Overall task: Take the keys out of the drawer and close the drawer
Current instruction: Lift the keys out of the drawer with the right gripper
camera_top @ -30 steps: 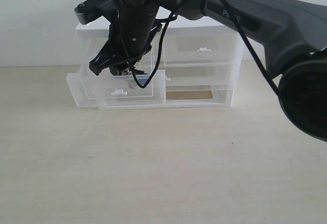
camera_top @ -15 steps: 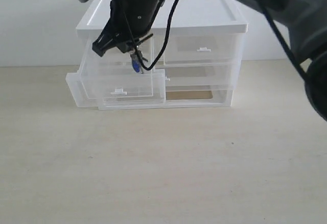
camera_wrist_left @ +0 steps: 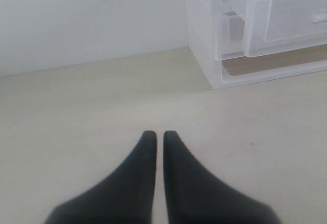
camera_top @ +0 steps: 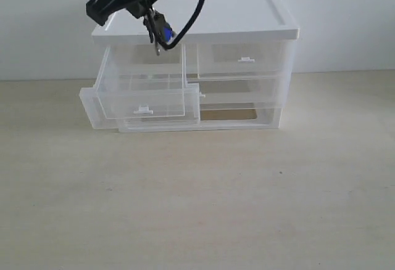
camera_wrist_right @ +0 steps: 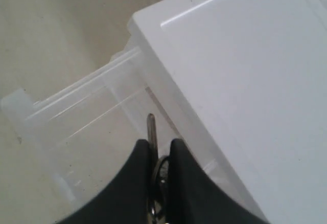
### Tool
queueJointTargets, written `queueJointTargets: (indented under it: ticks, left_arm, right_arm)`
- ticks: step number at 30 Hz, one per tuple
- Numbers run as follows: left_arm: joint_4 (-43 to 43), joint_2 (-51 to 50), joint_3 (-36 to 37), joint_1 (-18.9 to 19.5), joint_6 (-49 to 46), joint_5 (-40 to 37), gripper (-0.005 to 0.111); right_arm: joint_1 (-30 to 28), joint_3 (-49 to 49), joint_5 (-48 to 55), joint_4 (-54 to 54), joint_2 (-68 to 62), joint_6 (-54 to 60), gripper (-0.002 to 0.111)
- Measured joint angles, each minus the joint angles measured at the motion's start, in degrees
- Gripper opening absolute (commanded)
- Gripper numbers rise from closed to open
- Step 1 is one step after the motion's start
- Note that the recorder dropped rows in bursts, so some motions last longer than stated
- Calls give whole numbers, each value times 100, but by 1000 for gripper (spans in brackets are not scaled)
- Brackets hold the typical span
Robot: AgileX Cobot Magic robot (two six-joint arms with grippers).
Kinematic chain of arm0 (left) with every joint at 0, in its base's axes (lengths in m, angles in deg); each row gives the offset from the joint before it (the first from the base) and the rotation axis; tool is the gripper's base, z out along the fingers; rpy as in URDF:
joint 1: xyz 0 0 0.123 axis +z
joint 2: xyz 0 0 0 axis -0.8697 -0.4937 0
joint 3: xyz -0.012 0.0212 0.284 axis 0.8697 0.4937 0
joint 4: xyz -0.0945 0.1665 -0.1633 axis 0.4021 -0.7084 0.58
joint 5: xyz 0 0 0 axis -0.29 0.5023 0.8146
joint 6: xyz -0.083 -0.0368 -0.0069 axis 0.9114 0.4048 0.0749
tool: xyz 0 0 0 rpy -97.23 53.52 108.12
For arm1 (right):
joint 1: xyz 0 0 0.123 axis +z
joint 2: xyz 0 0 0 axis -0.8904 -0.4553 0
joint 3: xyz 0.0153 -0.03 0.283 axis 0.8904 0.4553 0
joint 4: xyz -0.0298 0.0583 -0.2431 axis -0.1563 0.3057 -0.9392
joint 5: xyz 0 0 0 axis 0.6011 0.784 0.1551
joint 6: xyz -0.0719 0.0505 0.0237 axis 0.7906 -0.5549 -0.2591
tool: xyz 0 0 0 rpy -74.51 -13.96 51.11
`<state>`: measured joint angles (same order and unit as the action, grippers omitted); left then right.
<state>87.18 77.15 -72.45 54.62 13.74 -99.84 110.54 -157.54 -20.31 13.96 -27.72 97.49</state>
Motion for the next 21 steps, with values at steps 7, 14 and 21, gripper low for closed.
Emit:
queueJointTargets:
  ticks: [7, 14, 21]
  left_arm:
    - [0, 0, 0, 0, 0, 0, 4]
    - [0, 0, 0, 0, 0, 0, 4]
    - [0, 0, 0, 0, 0, 0, 4]
  right_arm:
    - [37, 0, 299, -47, 430, -93, 0]
    - [37, 35, 340, -150, 702, -168, 0]
    - [37, 924, 340, -295, 1337, -469, 0]
